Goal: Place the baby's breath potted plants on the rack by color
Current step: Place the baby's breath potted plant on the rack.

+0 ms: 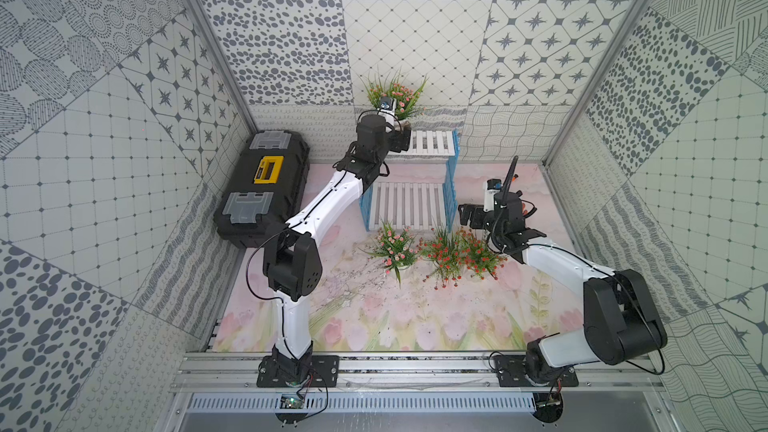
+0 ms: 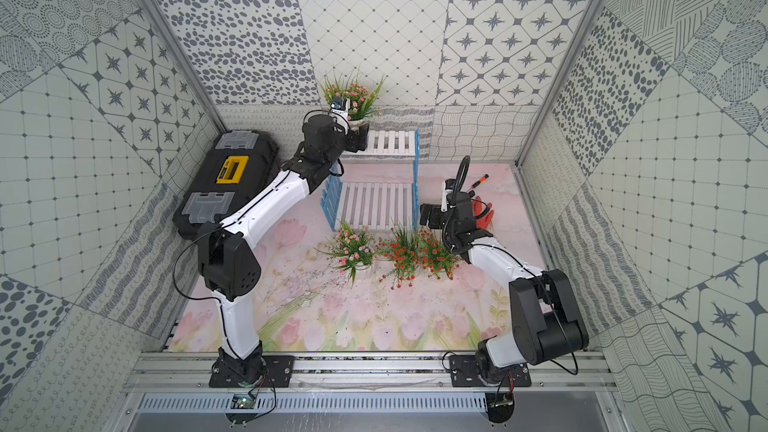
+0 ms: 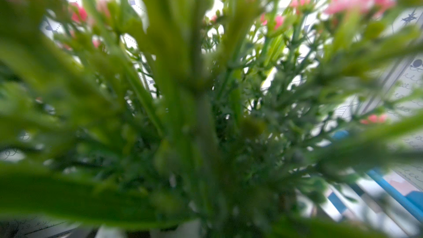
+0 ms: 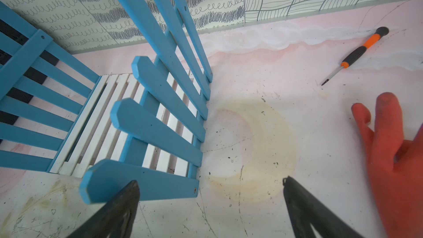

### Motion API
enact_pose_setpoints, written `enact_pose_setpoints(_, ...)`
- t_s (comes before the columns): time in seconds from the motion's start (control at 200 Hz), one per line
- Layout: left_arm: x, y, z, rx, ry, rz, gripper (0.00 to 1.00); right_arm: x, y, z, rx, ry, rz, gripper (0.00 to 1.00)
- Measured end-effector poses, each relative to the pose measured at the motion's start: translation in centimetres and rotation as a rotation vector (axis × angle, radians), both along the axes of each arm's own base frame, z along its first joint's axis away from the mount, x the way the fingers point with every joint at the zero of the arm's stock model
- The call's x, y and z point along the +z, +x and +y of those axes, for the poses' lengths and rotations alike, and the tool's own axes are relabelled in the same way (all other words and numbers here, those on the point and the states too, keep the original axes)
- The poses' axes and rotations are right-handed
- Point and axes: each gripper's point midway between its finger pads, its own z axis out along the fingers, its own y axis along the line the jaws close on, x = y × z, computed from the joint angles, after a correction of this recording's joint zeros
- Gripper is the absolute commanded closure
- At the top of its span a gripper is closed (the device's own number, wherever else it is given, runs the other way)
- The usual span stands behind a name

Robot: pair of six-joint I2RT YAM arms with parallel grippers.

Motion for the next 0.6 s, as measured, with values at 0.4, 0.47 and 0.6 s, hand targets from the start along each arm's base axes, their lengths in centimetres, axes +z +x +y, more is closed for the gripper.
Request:
enact_pose_setpoints(0.4, -1.0, 2.0, -0.2, -0.021, -0.034, -0.044, 0.59, -0.9, 0.1, -0.1, 0.004, -0.025, 0.017, 0.02)
enact_pose_setpoints(0.47, -1.1, 2.0, -0.1, -0.023, -0.043, -0.051, 0.58, -1.2, 0.1, -0.1, 0.003, -0.027, 0.022, 0.02)
enact_pose_setpoints(0.6, -1.4, 1.6, 0.2, -0.03, -0.059, -0.057, 0.56, -1.4, 0.1, -0.1, 0.003, -0.029, 0.028, 0.02)
